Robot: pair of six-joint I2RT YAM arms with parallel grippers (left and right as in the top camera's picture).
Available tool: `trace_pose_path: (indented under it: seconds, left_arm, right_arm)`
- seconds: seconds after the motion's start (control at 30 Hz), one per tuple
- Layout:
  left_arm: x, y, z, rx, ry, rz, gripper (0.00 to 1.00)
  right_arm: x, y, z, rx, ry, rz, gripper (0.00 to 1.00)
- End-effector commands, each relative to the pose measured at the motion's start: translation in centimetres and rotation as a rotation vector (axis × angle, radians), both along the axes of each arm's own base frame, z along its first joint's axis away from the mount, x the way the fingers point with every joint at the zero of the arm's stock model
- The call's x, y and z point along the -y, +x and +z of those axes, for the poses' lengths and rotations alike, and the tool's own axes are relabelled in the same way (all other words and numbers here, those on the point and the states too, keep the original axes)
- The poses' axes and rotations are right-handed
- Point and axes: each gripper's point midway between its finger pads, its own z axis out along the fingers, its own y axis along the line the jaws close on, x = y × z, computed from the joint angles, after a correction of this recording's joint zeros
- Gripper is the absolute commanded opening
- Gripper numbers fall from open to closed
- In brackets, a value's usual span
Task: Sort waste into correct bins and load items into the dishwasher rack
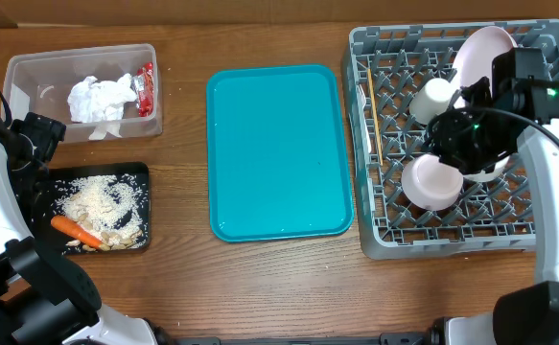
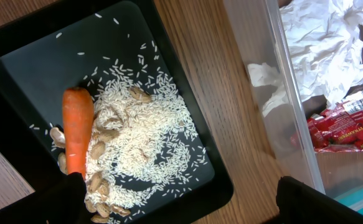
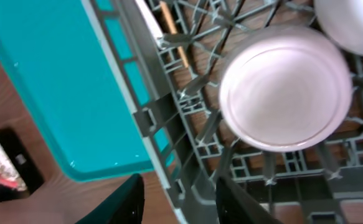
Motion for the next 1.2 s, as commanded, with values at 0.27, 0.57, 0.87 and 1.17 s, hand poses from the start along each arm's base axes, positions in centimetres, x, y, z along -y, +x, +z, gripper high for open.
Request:
trace_pose_path:
  seconds: [0.27,0.57,0.87,1.17]
  left_arm:
    - [-0.1,0.0,1.5,0.033,0.026,0.017,1.00]
    - [-0.1,0.0,1.5,0.033,0.026,0.017,1.00]
    - [-0.1,0.0,1.5,0.033,0.026,0.017,1.00]
    - [-0.1,0.0,1.5,0.033,0.026,0.017,1.00]
  right_arm:
    - [-0.6,-9.0,4.7,0.404,-0.042,-0.062,0.40]
    - [-1.0,-13.0,6.7,0.664,-0.037,-0.103,1.00]
    - [-0.5,-14.0,5.2,0.582,-0.067,-0.117,1.00]
    - [-1.3,-9.7,4.8,0.879,-0.109,-0.033,1.00]
